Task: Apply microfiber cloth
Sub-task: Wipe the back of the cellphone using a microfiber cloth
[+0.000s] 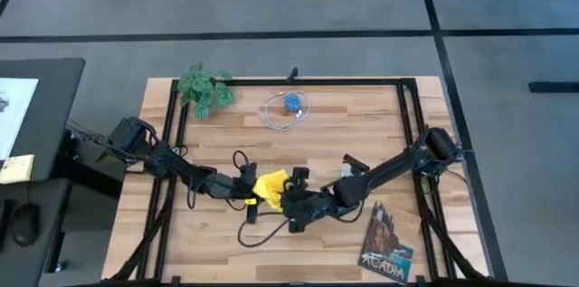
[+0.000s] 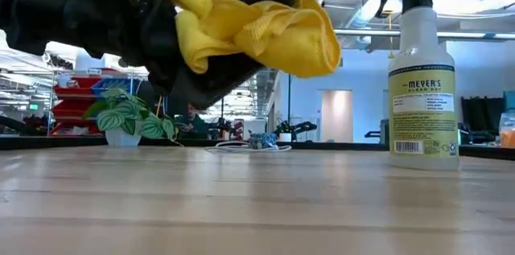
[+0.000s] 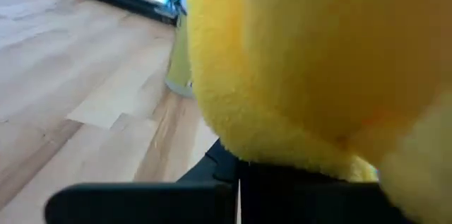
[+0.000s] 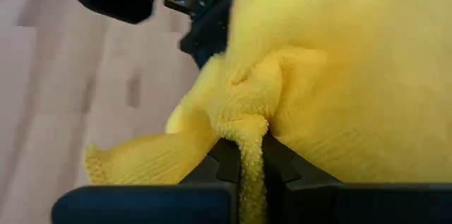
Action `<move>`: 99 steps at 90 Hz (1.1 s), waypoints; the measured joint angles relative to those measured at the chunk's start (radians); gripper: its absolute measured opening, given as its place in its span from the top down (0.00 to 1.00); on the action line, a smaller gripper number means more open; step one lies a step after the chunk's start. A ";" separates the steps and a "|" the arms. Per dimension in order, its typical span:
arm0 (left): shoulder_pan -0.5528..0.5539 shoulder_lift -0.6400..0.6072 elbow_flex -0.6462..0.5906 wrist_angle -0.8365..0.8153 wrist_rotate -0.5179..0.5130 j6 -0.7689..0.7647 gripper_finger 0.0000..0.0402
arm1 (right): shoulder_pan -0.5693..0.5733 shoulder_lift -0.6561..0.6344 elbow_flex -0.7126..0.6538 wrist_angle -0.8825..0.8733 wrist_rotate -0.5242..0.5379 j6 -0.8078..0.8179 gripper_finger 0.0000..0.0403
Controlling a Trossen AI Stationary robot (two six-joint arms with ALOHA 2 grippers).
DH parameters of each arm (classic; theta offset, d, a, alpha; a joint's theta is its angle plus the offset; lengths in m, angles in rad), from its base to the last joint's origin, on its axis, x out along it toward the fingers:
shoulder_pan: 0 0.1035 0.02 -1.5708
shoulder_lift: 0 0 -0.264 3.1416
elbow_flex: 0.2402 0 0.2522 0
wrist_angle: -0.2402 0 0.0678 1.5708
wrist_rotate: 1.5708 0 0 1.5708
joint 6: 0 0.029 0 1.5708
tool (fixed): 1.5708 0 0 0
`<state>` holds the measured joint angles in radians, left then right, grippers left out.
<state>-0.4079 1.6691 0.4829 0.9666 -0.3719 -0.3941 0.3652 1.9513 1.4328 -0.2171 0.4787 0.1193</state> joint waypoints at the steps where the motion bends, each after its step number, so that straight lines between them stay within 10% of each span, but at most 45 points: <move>1: 0.000 0.000 0.003 -0.009 -0.001 0.000 0.98 | -0.002 0.000 0.000 0.003 -0.005 0.000 1.00; 30: 0.000 0.000 0.039 -0.085 -0.022 0.018 0.98 | -0.019 0.000 0.005 -0.027 -0.013 0.057 1.00; 68: -0.001 -0.001 0.039 -0.077 -0.060 -0.021 0.98 | 0.108 0.000 0.002 -0.458 0.244 0.428 1.00; 99: 0.027 -0.002 0.040 0.017 -0.177 -0.122 0.99 | 0.197 0.002 0.008 -0.132 0.245 0.440 1.00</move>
<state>-0.3809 1.6667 0.5224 0.9836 -0.5493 -0.5162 0.5623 1.9533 1.4403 -0.3491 0.7233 0.5593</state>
